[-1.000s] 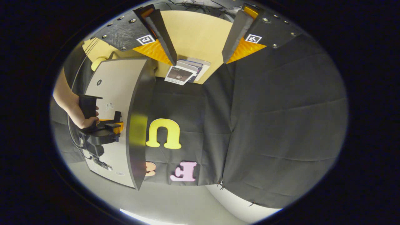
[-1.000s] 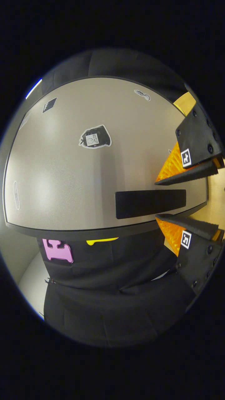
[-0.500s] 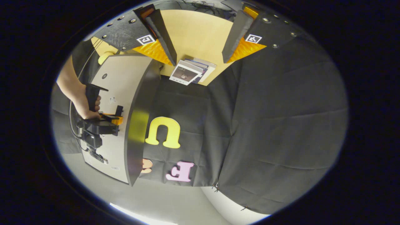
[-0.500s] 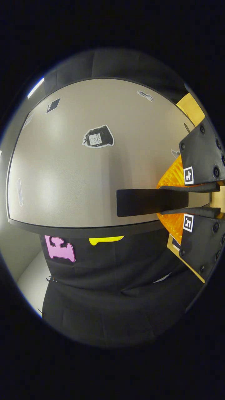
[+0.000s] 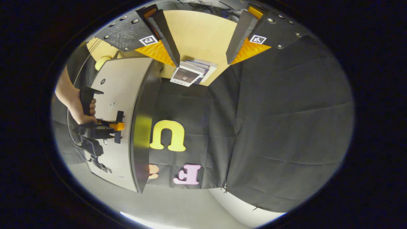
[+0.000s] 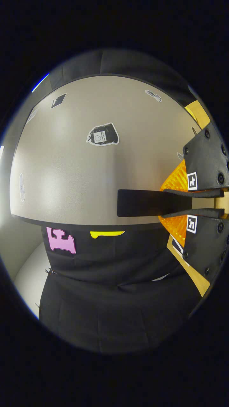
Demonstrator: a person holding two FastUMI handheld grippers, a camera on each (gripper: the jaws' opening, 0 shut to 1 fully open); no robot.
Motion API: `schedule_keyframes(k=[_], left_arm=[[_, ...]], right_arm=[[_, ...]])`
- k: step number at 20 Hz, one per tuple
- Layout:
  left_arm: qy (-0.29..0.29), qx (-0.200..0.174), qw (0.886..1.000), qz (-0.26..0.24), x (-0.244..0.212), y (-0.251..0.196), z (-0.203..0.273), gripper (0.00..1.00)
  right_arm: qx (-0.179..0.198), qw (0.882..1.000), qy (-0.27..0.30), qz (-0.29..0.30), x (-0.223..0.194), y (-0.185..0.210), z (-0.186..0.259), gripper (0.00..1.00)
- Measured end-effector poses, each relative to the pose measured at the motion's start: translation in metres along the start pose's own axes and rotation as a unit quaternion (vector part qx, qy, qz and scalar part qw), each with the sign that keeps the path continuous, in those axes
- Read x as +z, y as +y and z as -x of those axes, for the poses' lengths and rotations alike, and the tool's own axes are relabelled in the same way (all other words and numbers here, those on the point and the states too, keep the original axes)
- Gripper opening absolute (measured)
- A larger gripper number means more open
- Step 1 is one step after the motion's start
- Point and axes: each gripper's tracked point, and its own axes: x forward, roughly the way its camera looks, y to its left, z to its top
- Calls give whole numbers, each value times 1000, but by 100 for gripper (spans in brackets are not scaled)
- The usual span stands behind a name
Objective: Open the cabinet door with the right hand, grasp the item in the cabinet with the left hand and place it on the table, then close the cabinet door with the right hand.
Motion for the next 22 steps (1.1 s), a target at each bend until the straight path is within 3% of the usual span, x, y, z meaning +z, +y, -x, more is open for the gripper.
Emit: schedule_keyframes(k=[12,22], left_arm=[[-2,-18,999,-32,-3,-38,3,89],[5,-64,997,-51,-9,-74,1,89]], right_arm=[[69,998,-6,1,0,3,40,15],[74,997,-8,-10,-4,-8,72,12]])
